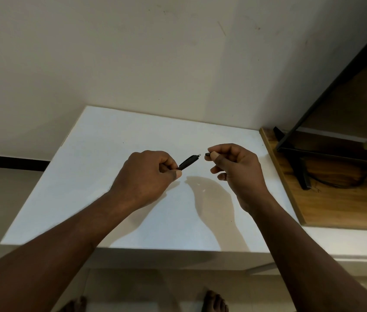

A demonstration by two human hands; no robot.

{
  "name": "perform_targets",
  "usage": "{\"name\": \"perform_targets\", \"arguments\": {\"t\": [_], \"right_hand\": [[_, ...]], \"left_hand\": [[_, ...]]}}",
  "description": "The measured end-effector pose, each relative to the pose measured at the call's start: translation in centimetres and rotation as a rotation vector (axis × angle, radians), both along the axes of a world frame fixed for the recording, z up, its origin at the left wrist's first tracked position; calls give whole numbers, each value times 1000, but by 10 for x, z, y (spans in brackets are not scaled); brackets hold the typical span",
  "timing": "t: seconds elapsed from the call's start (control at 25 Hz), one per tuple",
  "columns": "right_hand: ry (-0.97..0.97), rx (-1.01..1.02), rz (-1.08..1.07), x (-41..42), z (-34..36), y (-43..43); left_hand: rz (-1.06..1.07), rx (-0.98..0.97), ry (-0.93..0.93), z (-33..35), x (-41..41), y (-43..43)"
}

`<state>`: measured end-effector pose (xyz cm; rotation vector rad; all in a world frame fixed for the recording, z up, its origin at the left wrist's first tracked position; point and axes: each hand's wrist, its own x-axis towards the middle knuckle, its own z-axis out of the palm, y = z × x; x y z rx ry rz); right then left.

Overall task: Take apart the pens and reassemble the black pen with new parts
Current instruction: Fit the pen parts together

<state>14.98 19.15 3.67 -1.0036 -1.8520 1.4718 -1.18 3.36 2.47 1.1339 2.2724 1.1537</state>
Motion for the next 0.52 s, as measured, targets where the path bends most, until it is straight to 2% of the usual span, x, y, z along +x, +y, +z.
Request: {"name": "perform_targets", "arguments": {"t": [0.52], "right_hand": [[-3, 71, 26, 0, 0, -1]], "left_hand": [[-7, 56, 35, -1, -2, 0]]}}
